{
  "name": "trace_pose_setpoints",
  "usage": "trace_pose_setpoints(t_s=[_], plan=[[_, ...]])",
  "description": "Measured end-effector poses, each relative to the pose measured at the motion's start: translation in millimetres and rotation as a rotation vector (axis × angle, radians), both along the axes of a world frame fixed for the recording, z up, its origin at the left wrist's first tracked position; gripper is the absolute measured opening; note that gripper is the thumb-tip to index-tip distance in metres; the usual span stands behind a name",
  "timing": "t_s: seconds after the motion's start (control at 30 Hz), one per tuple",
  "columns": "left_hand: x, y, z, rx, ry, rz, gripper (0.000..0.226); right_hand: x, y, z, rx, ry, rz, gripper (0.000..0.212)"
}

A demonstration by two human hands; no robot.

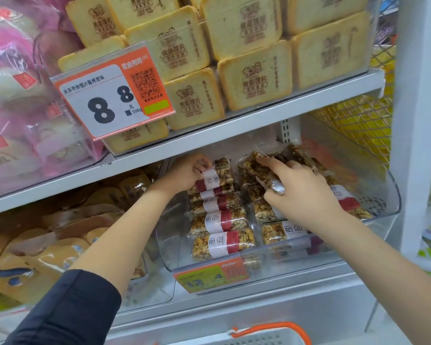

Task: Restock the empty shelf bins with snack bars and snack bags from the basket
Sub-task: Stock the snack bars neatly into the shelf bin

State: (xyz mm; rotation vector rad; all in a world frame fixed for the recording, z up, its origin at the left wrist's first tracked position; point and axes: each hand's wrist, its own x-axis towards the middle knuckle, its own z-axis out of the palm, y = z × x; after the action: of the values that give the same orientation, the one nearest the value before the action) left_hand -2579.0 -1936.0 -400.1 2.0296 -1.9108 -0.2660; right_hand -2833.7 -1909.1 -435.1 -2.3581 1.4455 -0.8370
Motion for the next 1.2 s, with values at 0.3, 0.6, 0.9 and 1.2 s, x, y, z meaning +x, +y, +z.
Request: trace_pose_setpoints(t_s=[0.3, 0.6, 0.9, 1.2], plan=[[-1, -2, 0, -0.035, -0.106, -0.052, 0.021, 0, 0, 1, -0.006, 0.001, 0.014, 0.063], [-2, 3, -7, 0.02, -0.499, -0.219, 0.055, 0, 0, 3, 0.007, 0.017, 0.026, 0.063], [-12, 18, 1, 0.035, -0.257, -0.173, 0.026, -2, 0, 2, 0.004, 0.003, 0.04, 0.063], [-4, 16, -7, 0.074, -0.394, -0.017, 0.028, -1, 1, 2, 0.004, -0.027, 0.064, 0.065]])
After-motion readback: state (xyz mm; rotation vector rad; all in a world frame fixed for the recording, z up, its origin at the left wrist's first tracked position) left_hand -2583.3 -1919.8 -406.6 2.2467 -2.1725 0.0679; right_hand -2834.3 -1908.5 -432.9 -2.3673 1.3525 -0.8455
